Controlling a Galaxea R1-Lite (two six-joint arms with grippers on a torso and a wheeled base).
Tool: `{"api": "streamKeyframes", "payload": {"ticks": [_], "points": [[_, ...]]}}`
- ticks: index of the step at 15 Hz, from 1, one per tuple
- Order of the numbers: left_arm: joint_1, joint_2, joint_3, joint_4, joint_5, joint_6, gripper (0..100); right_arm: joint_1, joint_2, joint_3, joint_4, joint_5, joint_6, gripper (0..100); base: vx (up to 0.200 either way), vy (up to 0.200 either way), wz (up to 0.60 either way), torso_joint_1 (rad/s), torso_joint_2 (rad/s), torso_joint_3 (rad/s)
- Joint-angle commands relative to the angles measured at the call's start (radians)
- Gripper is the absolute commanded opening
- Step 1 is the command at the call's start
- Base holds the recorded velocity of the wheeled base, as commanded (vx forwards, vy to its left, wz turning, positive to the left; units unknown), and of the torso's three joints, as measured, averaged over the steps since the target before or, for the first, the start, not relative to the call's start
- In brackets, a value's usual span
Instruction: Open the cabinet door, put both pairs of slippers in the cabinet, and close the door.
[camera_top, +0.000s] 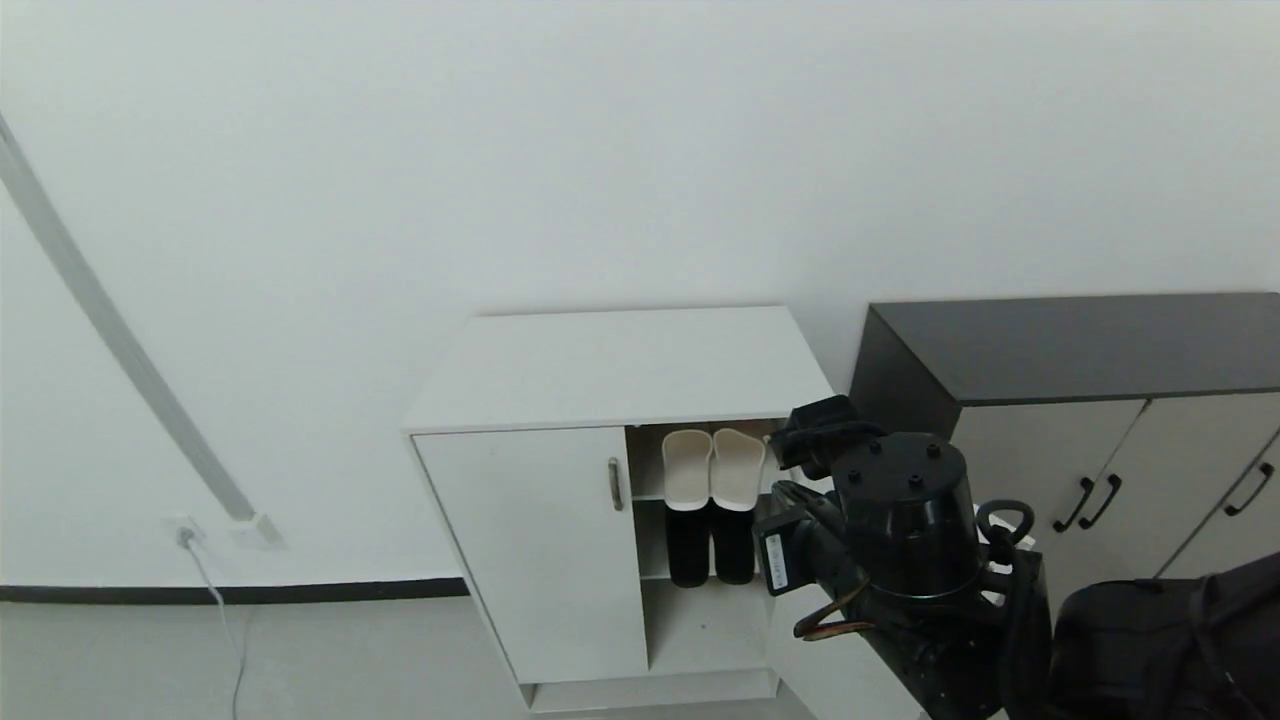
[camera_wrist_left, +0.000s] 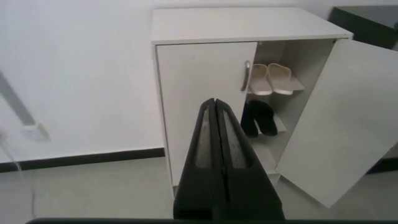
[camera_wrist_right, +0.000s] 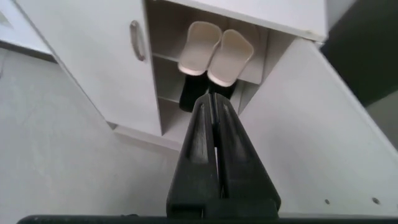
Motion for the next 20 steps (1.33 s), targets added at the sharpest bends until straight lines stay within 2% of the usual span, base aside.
{"api": "streamKeyframes", "payload": {"ticks": [1, 5, 15, 20], "points": [[0.0, 0.001, 0.0, 0.0, 0.0, -0.001, 0, -0.001, 0.002, 0.001, -0.001, -0.001, 0.0, 0, 0.0, 0.0, -0.6, 0.002, -0.01, -0.002], [0.0, 0.001, 0.0, 0.0, 0.002, -0.001, 0, -0.005, 0.002, 0.001, -0.007, -0.001, 0.0, 0, 0.0, 0.0, -0.6, 0.007, 0.0, -0.001], [0.0, 0.001, 0.0, 0.0, 0.002, 0.0, 0, -0.005, 0.002, 0.007, -0.015, -0.001, 0.0, 0, 0.0, 0.0, 0.0, 0.0, 0.0, 0.0], [0.0, 0.001, 0.0, 0.0, 0.002, 0.0, 0, -0.003, 0.002, 0.013, -0.04, 0.02, 0.0, 0, -0.2, 0.0, 0.0, 0.009, 0.01, 0.003]]}}
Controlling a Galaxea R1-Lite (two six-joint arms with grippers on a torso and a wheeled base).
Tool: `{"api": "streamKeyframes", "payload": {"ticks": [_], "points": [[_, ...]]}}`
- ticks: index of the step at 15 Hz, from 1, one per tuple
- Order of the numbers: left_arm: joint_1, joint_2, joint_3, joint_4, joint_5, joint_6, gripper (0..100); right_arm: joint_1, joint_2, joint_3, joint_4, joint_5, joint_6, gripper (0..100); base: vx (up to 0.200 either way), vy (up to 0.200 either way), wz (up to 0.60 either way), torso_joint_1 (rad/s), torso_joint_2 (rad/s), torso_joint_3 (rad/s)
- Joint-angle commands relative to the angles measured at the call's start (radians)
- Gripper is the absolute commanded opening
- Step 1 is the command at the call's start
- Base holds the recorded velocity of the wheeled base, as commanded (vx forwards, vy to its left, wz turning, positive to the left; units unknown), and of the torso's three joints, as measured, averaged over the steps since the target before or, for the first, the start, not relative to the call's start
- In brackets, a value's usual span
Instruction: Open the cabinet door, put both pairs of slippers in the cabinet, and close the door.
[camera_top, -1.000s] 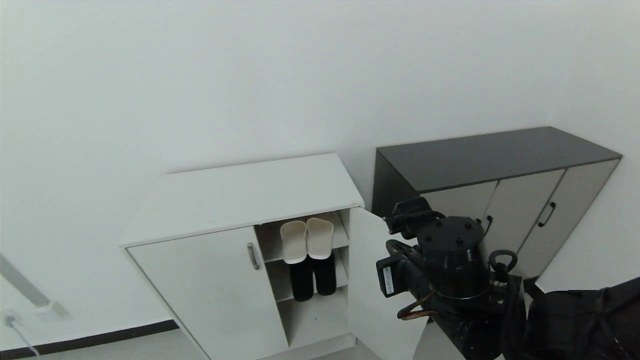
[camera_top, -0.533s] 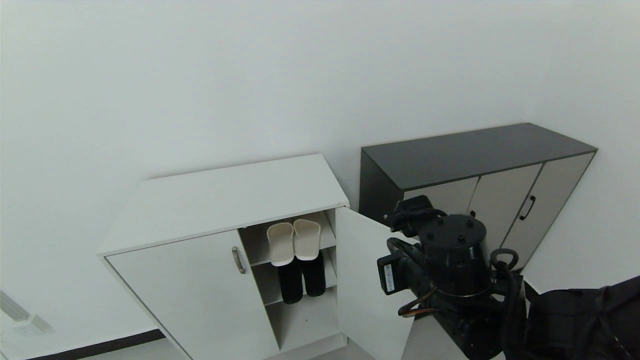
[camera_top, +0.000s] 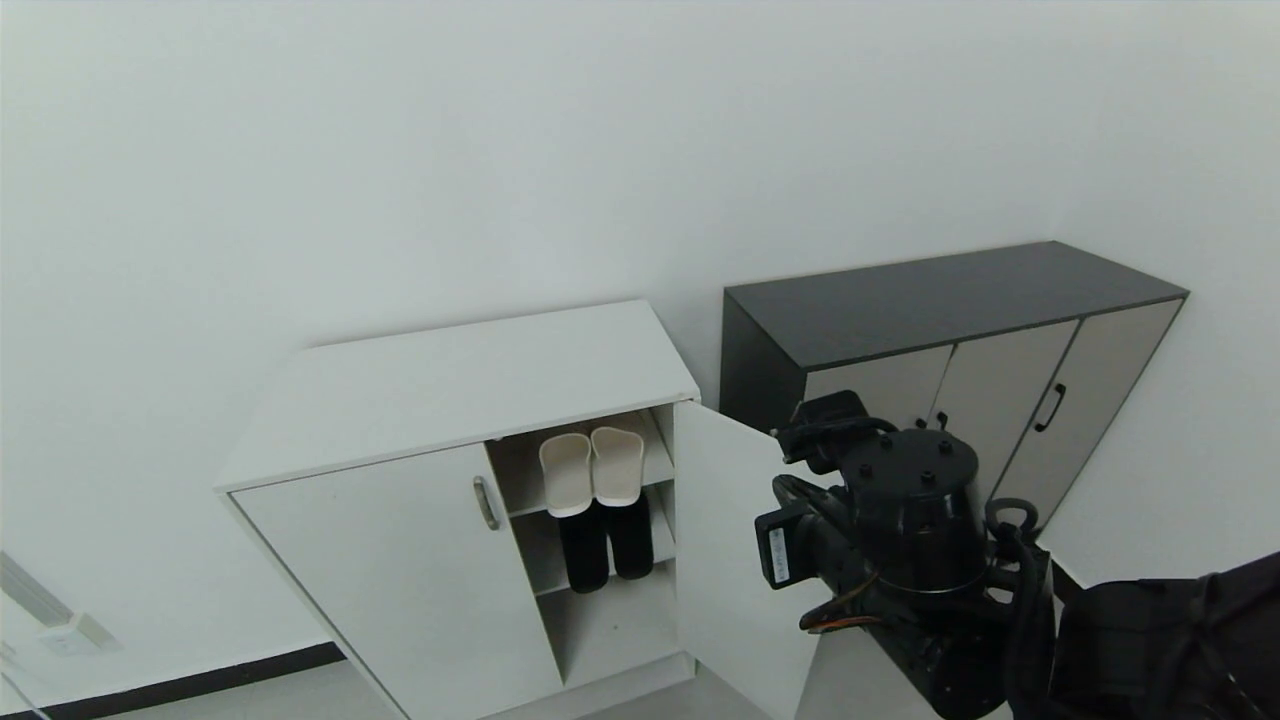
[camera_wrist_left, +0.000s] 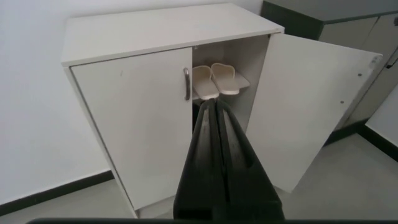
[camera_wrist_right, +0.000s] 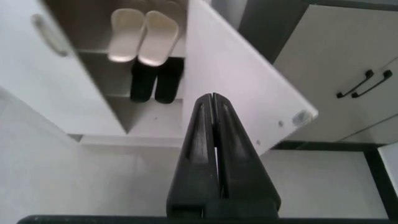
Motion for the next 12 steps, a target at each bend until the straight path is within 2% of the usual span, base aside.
{"api": "streamKeyframes", "payload": {"ticks": [1, 12], "points": [[0.0, 0.001, 0.0, 0.0, 0.0, -0.001, 0, -0.001, 0.001, 0.002, 0.0, 0.003, 0.0, 0, -0.2, 0.0, 0.0, -0.012, 0.0, 0.007], [0.0, 0.001, 0.0, 0.0, 0.001, -0.003, 0, -0.001, 0.001, 0.016, -0.05, 0.003, -0.015, 0, 0.0, 0.0, 0.0, 0.0, 0.0, 0.0]]}}
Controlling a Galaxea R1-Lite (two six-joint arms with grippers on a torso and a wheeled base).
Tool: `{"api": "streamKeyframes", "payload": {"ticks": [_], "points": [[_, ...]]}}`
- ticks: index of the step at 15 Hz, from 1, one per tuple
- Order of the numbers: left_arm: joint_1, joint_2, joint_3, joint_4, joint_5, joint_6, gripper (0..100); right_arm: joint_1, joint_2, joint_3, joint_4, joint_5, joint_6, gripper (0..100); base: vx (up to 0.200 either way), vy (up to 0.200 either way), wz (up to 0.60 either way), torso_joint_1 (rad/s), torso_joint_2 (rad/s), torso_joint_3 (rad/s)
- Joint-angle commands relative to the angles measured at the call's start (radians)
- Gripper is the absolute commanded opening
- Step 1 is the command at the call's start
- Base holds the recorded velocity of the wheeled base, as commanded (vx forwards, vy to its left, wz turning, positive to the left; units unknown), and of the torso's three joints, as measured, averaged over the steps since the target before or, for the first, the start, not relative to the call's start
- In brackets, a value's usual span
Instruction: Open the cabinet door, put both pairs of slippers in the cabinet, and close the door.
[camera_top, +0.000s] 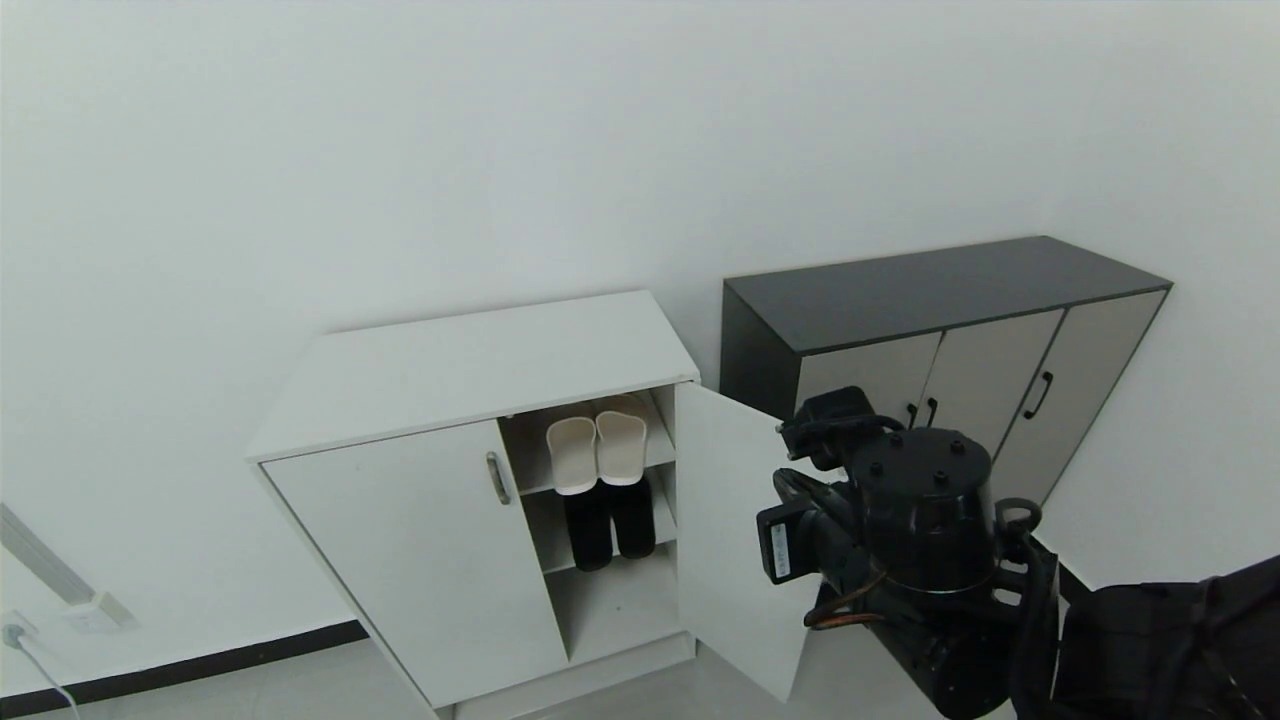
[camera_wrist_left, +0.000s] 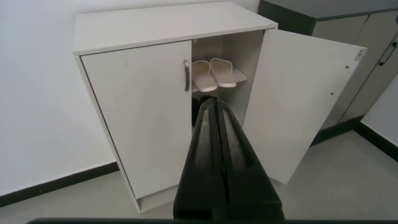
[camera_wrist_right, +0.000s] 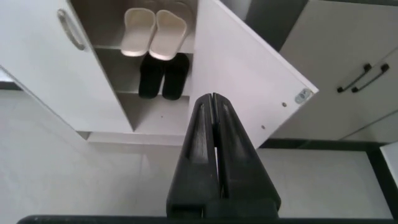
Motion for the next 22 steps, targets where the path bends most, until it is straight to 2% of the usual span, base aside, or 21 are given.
{"api": "streamKeyframes", "payload": {"ticks": [1, 5, 6, 7, 9, 10, 14, 15, 16, 19, 22], "points": [[0.0, 0.001, 0.0, 0.0, 0.0, -0.001, 0, 0.001, 0.0, 0.006, -0.007, 0.001, -0.007, 0, 0.0, 0.0, 0.0, 0.0, 0.0, 0.0], [0.0, 0.001, 0.0, 0.0, 0.002, -0.003, 0, -0.002, -0.005, 0.034, -0.066, -0.001, -0.062, 0, 0.0, 0.0, 0.0, 0.0, 0.0, 0.0], [0.0, 0.001, 0.0, 0.0, 0.002, -0.003, 0, -0.017, -0.002, 0.022, -0.096, 0.002, -0.078, 0, 0.0, 0.0, 0.0, 0.0, 0.0, 0.0], [0.0, 0.001, 0.0, 0.0, 0.0, -0.001, 0, -0.083, 0.0, -0.038, -0.077, 0.01, -0.136, 0, 0.0, 0.0, 0.0, 0.0, 0.0, 0.0], [0.0, 0.001, 0.0, 0.0, 0.0, -0.001, 0, -0.151, -0.005, -0.116, -0.011, 0.022, -0.148, 0, 0.0, 0.0, 0.0, 0.0, 0.0, 0.0], [0.0, 0.001, 0.0, 0.0, 0.002, -0.003, 0, -0.21, -0.006, -0.21, 0.104, 0.048, -0.142, 0, 0.0, 0.0, 0.0, 0.0, 0.0, 0.0], [0.0, 0.001, 0.0, 0.0, 0.006, -0.003, 0, -0.284, 0.031, -0.461, 0.365, 0.134, -0.049, 0, 0.0, 0.0, 0.0, 0.0, 0.0, 0.0], [0.0, 0.001, 0.0, 0.0, 0.006, -0.003, 0, -0.29, 0.038, -0.491, 0.395, 0.142, -0.033, 0, 0.0, 0.0, 0.0, 0.0, 0.0, 0.0], [0.0, 0.001, 0.0, 0.0, 0.011, -0.003, 0, -0.327, 0.069, -0.573, 0.492, 0.205, 0.008, 0, 0.0, 0.0, 0.0, 0.0, 0.0, 0.0], [0.0, 0.001, 0.0, 0.0, 0.011, -0.003, 0, -0.391, 0.155, -0.673, 0.552, 0.249, 0.042, 0, 0.0, 0.0, 0.0, 0.0, 0.0, 0.0], [0.0, 0.001, 0.0, 0.0, 0.011, -0.003, 0, -0.441, 0.215, -0.687, 0.547, 0.326, 0.044, 0, 0.0, 0.0, 0.0, 0.0, 0.0, 0.0]]}}
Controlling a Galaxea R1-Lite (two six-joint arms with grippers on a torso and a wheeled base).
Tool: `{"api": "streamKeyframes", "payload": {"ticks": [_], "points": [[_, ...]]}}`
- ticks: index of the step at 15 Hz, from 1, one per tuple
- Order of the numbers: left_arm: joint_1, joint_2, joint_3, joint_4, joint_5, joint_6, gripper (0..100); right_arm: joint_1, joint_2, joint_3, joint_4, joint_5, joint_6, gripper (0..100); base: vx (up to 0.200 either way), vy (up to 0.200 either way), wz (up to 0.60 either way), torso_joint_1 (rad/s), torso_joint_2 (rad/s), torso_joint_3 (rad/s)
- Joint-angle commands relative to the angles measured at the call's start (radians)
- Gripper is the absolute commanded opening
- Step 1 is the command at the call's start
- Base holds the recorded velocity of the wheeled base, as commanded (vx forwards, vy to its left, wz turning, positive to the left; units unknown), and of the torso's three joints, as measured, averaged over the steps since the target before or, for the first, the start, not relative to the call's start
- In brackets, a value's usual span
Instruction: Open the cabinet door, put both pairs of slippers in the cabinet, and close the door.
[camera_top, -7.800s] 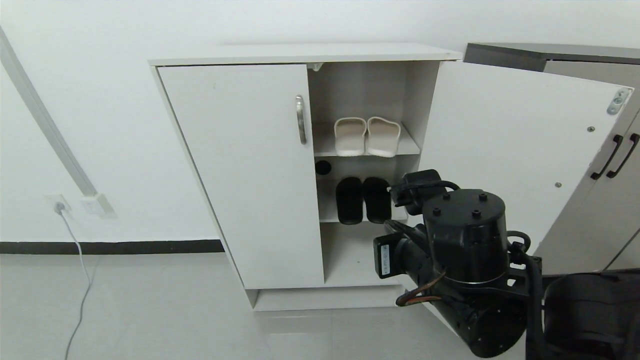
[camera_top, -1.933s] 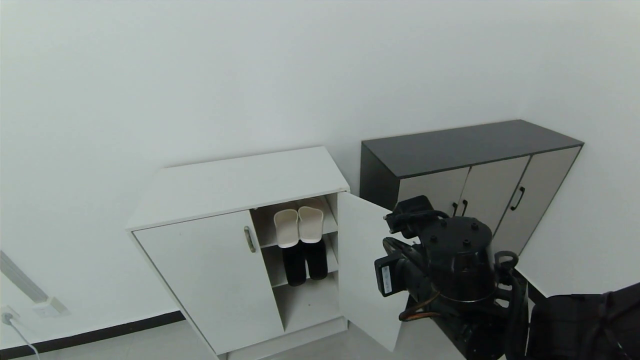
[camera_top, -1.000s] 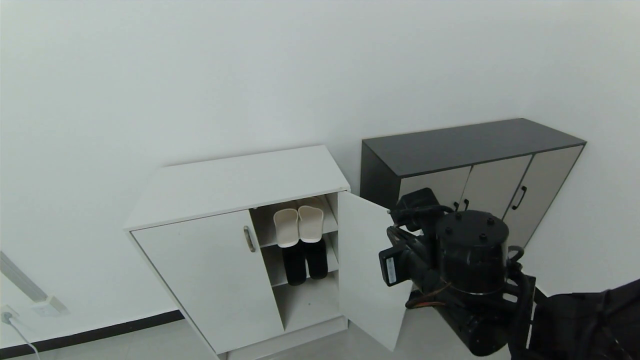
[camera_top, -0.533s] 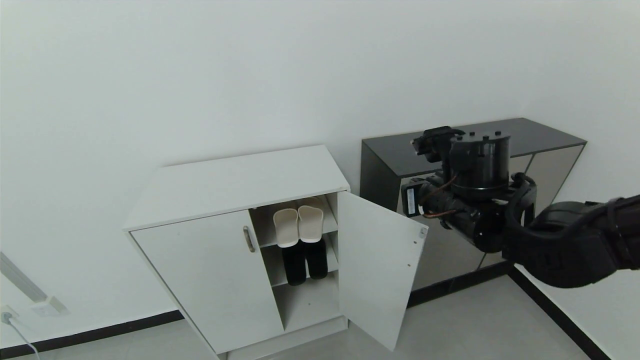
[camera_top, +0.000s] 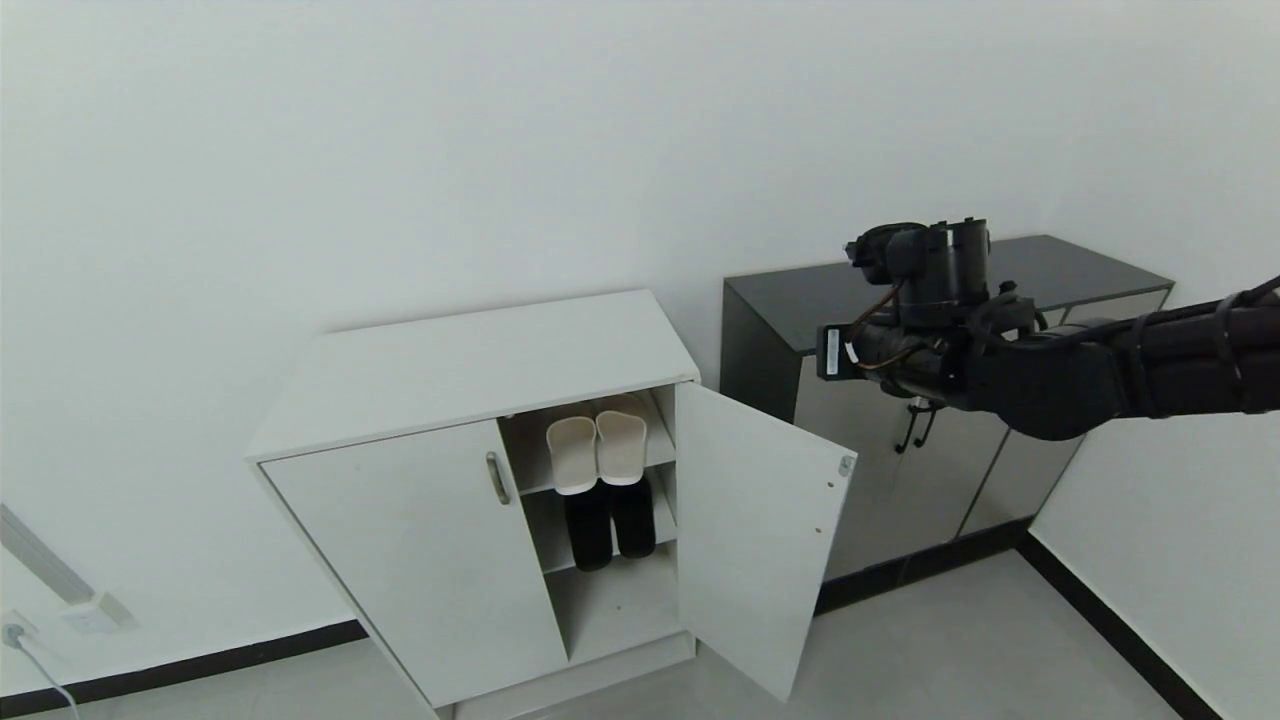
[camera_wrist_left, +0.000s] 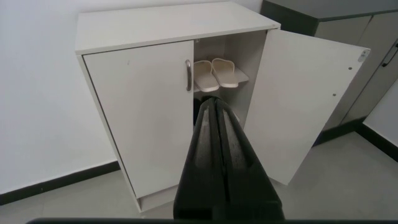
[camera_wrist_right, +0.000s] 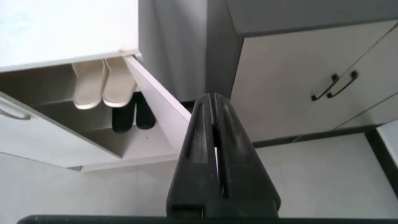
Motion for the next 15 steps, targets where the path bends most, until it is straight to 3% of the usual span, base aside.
{"api": "streamKeyframes", "payload": {"ticks": [1, 7, 15], "points": [[0.0, 0.001, 0.0, 0.0, 0.0, 0.0, 0, -0.035, 0.076, -0.016, -0.004, 0.018, 0.001, 0, 0.0, 0.0, 0.0, 0.0, 0.0, 0.0], [0.0, 0.001, 0.0, 0.0, -0.001, 0.001, 0, -0.094, 0.179, -0.024, -0.042, 0.047, 0.013, 0, 0.0, 0.0, 0.0, 0.0, 0.0, 0.0], [0.0, 0.001, 0.0, 0.0, -0.001, 0.001, 0, -0.094, 0.279, -0.02, -0.092, 0.069, 0.078, 0, 0.0, 0.0, 0.0, 0.0, 0.0, 0.0]]}}
